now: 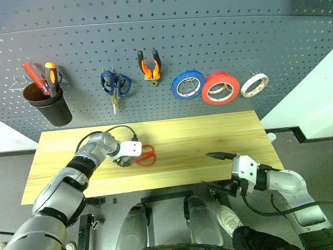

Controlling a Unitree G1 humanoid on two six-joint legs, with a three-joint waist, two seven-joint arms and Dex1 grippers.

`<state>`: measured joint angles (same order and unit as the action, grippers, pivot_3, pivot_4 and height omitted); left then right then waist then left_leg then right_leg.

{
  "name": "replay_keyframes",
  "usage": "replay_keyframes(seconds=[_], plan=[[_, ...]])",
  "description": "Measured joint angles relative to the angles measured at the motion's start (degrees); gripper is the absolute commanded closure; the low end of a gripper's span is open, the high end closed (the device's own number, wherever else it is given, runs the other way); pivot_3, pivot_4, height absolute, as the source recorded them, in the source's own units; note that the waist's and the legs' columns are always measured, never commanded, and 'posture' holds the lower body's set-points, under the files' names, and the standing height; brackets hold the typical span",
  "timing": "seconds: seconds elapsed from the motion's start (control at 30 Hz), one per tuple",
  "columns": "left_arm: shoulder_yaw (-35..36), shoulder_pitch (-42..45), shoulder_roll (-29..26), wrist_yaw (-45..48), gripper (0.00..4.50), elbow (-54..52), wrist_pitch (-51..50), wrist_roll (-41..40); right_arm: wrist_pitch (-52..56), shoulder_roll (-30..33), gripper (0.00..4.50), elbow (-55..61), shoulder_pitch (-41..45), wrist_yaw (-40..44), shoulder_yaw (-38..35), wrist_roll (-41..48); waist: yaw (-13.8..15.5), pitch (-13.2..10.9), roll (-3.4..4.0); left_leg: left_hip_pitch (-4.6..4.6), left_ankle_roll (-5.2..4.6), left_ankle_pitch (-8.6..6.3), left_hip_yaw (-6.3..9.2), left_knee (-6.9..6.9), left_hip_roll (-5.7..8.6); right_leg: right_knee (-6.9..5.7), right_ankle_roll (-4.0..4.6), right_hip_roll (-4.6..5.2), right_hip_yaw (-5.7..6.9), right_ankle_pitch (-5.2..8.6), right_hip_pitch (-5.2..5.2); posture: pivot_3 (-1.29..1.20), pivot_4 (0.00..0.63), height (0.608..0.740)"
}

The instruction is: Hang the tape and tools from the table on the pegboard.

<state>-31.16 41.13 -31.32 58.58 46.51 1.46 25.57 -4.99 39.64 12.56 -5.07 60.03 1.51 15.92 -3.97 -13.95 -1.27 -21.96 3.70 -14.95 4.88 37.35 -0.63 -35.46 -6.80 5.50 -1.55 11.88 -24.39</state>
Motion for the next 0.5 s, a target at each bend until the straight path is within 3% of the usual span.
replay_keyframes(seconds=[0.2,0.5], plan=[[0.66,-0.22,0.04,-0.02,4.21,0.02,-1.02,0.0,-0.62,0.0,0.0,-0.68,0.25,0.07,0.0,0.02,-0.04,0.01,0.01,0.04,0.0,0.0,0.0,0.02,0.0,-0.01,0.0,0.0,-0.01,0.0,0.04,-0.14,0.167,0.73],[1.28,-0.58,0.04,-0.04,4.26,-0.06,-1.11,-0.16,-2.54,-0.16,0.0,-2.93,0.51,0.32,0.0,0.05,-0.08,0.02,0.01,0.08,0.0,0.0,-0.01,0.01,0.0,-0.02,0.0,0.0,-0.02,0.0,0.06,-0.14,0.166,0.73]])
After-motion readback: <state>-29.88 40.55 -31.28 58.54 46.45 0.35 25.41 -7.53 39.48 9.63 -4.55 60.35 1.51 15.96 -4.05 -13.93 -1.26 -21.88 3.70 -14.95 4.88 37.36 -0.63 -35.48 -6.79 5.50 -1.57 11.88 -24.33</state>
